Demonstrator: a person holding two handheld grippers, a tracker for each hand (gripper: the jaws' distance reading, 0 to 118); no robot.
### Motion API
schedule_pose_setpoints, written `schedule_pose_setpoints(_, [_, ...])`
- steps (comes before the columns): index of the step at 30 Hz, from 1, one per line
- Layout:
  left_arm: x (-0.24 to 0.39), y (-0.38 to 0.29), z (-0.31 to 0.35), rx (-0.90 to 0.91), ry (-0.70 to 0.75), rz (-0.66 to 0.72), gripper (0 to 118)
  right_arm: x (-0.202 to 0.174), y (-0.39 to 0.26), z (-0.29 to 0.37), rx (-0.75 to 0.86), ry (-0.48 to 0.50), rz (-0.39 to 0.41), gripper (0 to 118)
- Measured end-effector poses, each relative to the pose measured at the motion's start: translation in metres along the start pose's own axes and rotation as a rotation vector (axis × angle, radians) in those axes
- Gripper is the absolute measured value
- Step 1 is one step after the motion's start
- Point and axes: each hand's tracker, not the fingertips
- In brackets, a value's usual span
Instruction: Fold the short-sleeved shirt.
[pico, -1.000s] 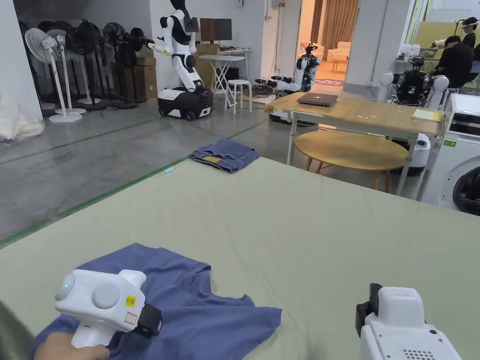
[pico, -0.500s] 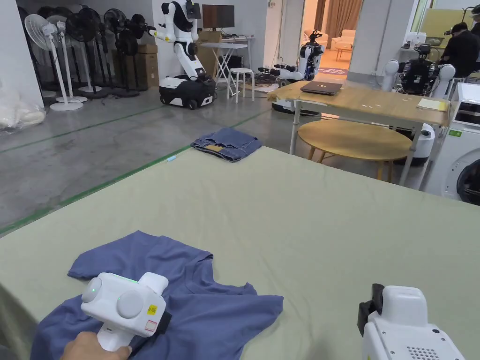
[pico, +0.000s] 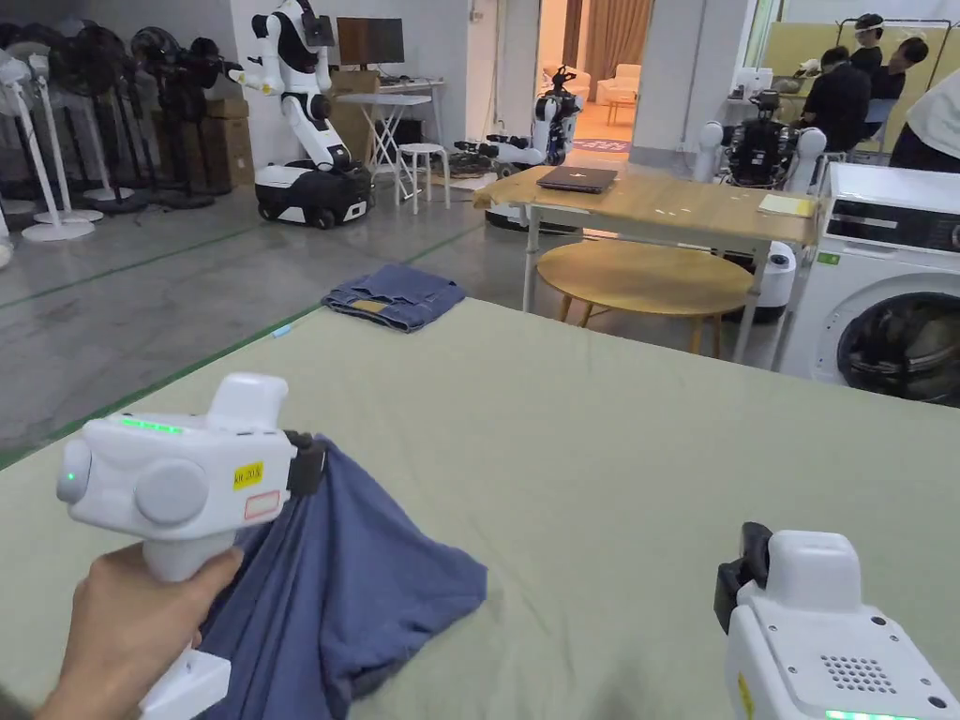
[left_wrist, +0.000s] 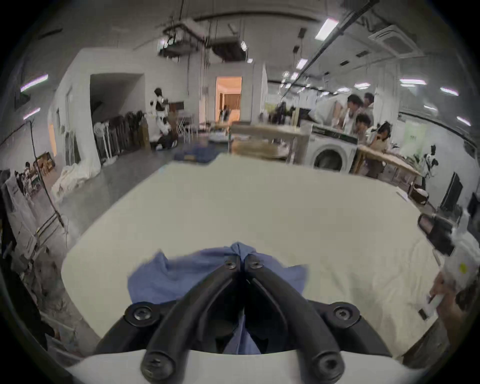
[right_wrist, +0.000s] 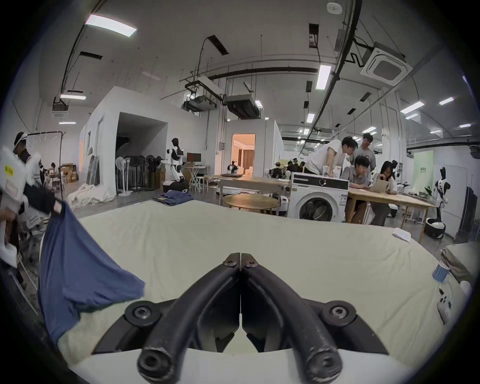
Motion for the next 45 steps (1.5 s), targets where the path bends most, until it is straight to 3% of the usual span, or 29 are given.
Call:
schedule_pose_setpoints(3, [0.026, 0.040, 0.007, 0.071, -0.091, 0.014, 0, 0.015, 0.007, 0.006, 0.020, -0.029, -0.001, 0])
schedule_pose_setpoints(8, [0.102, 0.089, 0.010, 0.142, -0.224, -0.091, 0, 0.049, 0.014, 0.021, 0.045, -0.100, -0.027, 0])
schedule_pose_setpoints(17, [0.274, 0.113, -0.019, 0.139, -0.527, -0.201, 0, 0.120, 0.018, 0.068, 0.078, -0.252, -0.022, 0])
schedule_pose_setpoints(27, [0.445, 0.046, -0.047, -0.015, -0.794, -0.333, 0, 0.209, 0.003, 0.125, 0.051, -0.448, -0.035, 0])
schedule_pose_setpoints(35, [0.475, -0.032, -0.069, -0.173, -0.837, -0.318, 0, 0.248, -0.022, 0.147, -0.020, -0.517, -0.065, 0])
schedule_pose_setpoints(36, [0.473, -0.035, -0.070, -0.178, -0.834, -0.305, 2, 0.249, -0.023, 0.147, -0.030, -0.512, -0.068, 0])
schedule_pose_setpoints(41, [0.443, -0.025, -0.064, -0.099, -0.795, -0.228, 54, 0.245, -0.024, 0.145, -0.043, -0.498, -0.066, 0])
schedule_pose_setpoints(45, [0.404, -0.013, -0.058, -0.033, -0.735, -0.162, 52, 0.236, -0.017, 0.138, -0.030, -0.473, -0.067, 0])
